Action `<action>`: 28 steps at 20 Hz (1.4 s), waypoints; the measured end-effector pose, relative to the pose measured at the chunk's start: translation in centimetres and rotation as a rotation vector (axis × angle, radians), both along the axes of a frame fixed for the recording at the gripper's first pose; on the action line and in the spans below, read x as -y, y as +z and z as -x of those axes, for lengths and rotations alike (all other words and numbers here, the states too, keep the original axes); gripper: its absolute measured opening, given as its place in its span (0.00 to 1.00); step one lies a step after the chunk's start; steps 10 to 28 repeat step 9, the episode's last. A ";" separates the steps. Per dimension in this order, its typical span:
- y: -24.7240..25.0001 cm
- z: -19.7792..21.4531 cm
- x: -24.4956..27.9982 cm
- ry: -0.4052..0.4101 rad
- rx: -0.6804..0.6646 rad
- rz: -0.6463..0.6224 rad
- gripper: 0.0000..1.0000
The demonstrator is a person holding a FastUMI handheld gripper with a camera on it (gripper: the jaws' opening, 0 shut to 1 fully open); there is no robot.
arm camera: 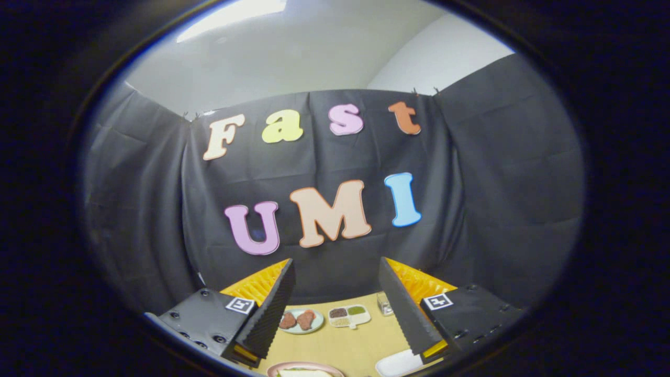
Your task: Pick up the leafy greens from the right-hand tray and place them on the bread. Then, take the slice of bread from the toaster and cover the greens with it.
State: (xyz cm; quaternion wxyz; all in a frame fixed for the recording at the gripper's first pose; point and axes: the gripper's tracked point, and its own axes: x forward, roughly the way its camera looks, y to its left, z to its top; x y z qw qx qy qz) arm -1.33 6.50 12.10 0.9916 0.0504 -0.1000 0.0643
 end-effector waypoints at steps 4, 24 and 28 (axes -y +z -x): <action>0.9 0.6 0.4 -0.020 0.021 -0.016 1.00; 0.5 0.8 0.3 -0.021 0.006 -0.029 1.00; 0.5 0.8 0.3 -0.021 0.006 -0.029 1.00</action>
